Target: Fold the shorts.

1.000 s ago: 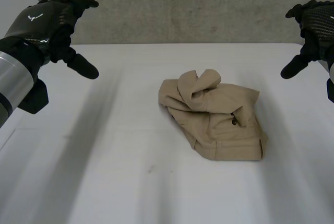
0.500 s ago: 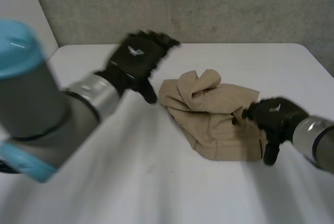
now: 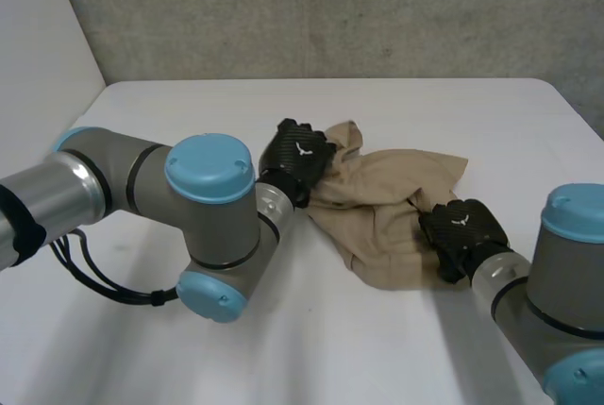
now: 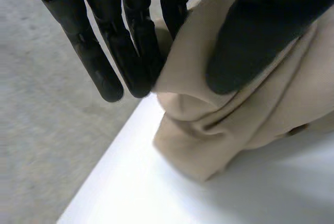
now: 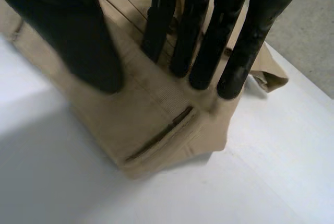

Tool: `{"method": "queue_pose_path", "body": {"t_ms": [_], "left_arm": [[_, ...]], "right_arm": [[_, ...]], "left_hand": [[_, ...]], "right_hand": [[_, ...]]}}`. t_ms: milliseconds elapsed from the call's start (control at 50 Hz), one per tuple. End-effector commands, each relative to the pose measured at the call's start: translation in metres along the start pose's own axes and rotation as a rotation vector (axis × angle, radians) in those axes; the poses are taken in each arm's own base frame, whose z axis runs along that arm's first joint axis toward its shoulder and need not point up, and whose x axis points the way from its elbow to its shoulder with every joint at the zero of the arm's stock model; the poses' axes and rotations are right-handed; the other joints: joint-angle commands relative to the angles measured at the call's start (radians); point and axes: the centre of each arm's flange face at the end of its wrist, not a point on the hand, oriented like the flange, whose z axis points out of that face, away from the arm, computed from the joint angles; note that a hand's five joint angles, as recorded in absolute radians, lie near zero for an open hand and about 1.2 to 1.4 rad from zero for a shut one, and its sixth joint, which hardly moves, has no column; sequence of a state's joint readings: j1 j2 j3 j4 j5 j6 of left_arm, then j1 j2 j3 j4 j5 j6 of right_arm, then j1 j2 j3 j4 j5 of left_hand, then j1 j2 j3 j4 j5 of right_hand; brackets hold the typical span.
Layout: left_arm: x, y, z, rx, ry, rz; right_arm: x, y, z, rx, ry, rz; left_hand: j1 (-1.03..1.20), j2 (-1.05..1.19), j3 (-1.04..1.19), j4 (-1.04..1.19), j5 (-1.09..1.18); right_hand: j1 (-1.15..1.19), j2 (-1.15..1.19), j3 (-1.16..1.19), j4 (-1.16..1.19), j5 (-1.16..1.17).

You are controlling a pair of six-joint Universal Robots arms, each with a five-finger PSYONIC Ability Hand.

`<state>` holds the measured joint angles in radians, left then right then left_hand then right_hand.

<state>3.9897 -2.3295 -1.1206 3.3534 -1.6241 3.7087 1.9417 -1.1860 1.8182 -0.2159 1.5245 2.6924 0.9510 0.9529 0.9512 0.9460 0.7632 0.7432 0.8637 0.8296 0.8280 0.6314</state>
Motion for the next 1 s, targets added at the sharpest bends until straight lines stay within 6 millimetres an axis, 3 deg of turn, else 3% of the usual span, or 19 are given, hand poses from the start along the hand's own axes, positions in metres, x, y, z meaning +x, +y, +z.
{"method": "queue_pose_path", "body": {"t_ms": [20,160,180,220,300,380,440,540,560,580,600,620,660,780,920,1000], "left_arm": [[-0.004,-0.005,-0.012,-0.022,-0.02,0.017],[-0.03,-0.027,-0.06,-0.055,-0.071,0.005],[-0.037,-0.032,-0.079,-0.066,-0.086,0.001],[-0.041,-0.033,-0.087,-0.071,-0.095,0.0],[-0.056,-0.029,-0.12,-0.124,-0.129,-0.016],[-0.063,-0.017,-0.15,-0.201,-0.131,-0.023],[-0.053,-0.006,-0.175,-0.296,-0.064,-0.01],[-0.033,0.013,-0.215,-0.475,0.082,0.032],[-0.031,0.014,-0.219,-0.49,0.097,0.041],[-0.03,0.014,-0.221,-0.497,0.106,0.048],[-0.03,0.014,-0.221,-0.502,0.112,0.057],[-0.032,0.012,-0.22,-0.494,0.11,0.075],[-0.034,0.008,-0.217,-0.471,0.099,0.095],[-0.056,-0.023,-0.181,-0.256,-0.069,0.103],[-0.075,-0.061,-0.152,-0.024,-0.223,0.065],[-0.068,-0.074,-0.134,0.052,-0.225,0.023]], "right_arm": [[0.01,-0.017,0.015,0.068,0.039,-0.04],[0.027,-0.066,0.01,0.225,0.1,-0.078],[0.029,-0.076,0.009,0.253,0.109,-0.095],[0.028,-0.085,0.009,0.278,0.112,-0.128],[0.016,-0.095,0.004,0.31,0.092,-0.226],[-0.007,-0.093,-0.007,0.338,0.006,-0.38],[-0.023,-0.089,-0.022,0.351,-0.082,-0.495],[-0.045,-0.066,-0.063,0.246,-0.354,-0.686],[-0.047,-0.063,-0.067,0.225,-0.392,-0.695],[-0.046,-0.06,-0.07,0.202,-0.416,-0.704],[-0.046,-0.06,-0.073,0.187,-0.434,-0.708],[-0.045,-0.062,-0.074,0.184,-0.443,-0.7],[-0.042,-0.068,-0.072,0.207,-0.415,-0.682],[-0.014,-0.112,-0.076,0.337,-0.23,-0.415],[0.034,-0.132,-0.076,0.359,-0.114,-0.081],[0.05,-0.135,-0.075,0.36,-0.073,0.047]], "left_hand": [[0.445,0.443,0.445,0.45,0.459],[0.445,0.443,0.445,0.45,0.459],[0.445,0.443,0.445,0.45,0.459],[0.445,0.443,0.445,0.45,0.459],[0.445,0.443,0.445,0.45,0.459],[0.445,0.443,0.445,0.45,0.459],[0.445,0.443,0.445,0.45,0.459],[0.445,0.443,0.445,0.45,0.459],[0.445,0.443,0.445,0.45,0.459],[0.425,0.423,0.425,0.43,0.439],[0.239,0.237,0.239,0.244,0.252],[-0.283,-0.285,-0.283,-0.278,-0.27],[-0.564,-0.565,-0.564,-0.558,-0.55],[-0.62,-0.622,-0.62,-0.615,-0.607],[-0.717,-0.719,-0.717,-0.712,-0.704],[-0.723,-0.725,-0.723,-0.718,-0.71]], "right_hand": [[0.653,0.533,0.567,0.568,0.59],[0.653,0.533,0.567,0.568,0.59],[0.653,0.533,0.567,0.568,0.59],[0.653,0.533,0.567,0.568,0.59],[0.653,0.533,0.567,0.568,0.59],[0.653,0.533,0.567,0.568,0.59],[0.653,0.533,0.567,0.568,0.59],[0.64,0.519,0.553,0.555,0.577],[0.494,0.374,0.408,0.409,0.431],[0.324,0.204,0.238,0.239,0.261],[0.119,-0.002,0.033,0.034,0.056],[-0.325,-0.445,-0.411,-0.41,-0.388],[-0.569,-0.689,-0.655,-0.653,-0.631],[-0.569,-0.689,-0.655,-0.653,-0.631],[-0.569,-0.689,-0.655,-0.653,-0.631],[-0.567,-0.688,-0.654,-0.652,-0.63]]}}
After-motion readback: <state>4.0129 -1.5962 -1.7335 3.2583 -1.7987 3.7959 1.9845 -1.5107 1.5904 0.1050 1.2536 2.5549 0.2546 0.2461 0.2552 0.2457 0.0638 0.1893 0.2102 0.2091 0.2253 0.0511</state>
